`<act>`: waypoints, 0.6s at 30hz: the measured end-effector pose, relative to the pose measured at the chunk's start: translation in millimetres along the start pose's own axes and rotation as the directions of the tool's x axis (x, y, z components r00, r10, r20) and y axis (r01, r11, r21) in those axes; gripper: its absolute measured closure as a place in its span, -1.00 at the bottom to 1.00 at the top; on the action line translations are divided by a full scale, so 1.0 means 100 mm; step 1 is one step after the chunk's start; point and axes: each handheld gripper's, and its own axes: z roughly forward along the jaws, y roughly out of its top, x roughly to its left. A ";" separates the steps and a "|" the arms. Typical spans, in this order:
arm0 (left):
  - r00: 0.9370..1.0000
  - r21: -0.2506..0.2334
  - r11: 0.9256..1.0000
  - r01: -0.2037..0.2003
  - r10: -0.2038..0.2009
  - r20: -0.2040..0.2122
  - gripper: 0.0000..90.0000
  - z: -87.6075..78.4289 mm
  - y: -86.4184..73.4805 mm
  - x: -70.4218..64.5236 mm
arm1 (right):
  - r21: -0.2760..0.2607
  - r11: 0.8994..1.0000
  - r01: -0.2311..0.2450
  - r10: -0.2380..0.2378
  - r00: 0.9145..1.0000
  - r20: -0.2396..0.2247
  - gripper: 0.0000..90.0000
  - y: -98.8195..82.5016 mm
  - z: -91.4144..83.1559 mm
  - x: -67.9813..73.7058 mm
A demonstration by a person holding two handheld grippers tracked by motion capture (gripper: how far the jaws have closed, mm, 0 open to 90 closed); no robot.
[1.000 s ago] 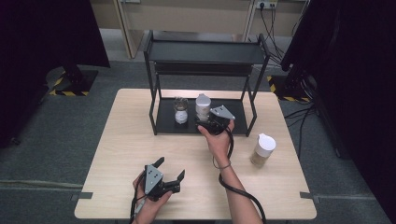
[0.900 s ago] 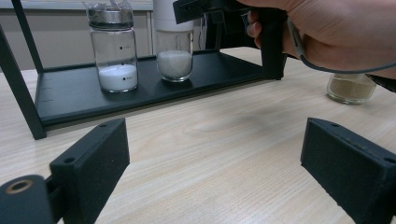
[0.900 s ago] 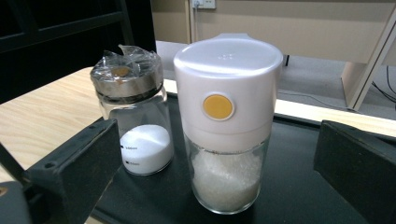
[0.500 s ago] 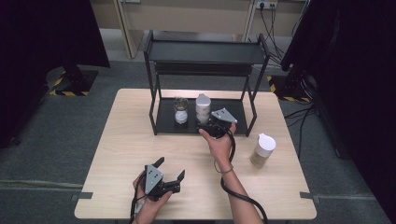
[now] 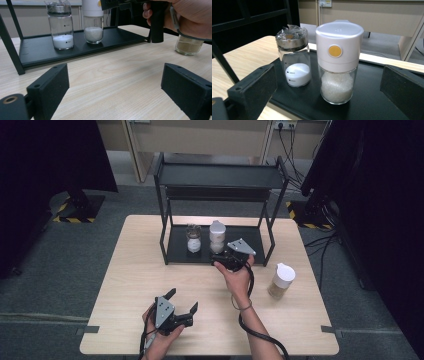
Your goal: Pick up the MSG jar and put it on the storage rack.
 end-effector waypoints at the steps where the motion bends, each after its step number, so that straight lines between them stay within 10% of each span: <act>1: 1.000 0.000 1.000 0.000 0.000 0.000 -0.83 0.00 0.00 0.00 | 0.000 1.000 0.000 0.000 1.000 -0.002 -0.97 0.00 -0.02 0.01; 18: 1.000 -0.001 1.000 -0.001 0.001 -0.001 -0.83 0.00 0.00 0.00 | 0.004 1.000 0.001 -0.001 1.000 -0.026 -0.97 -0.05 -0.18 0.02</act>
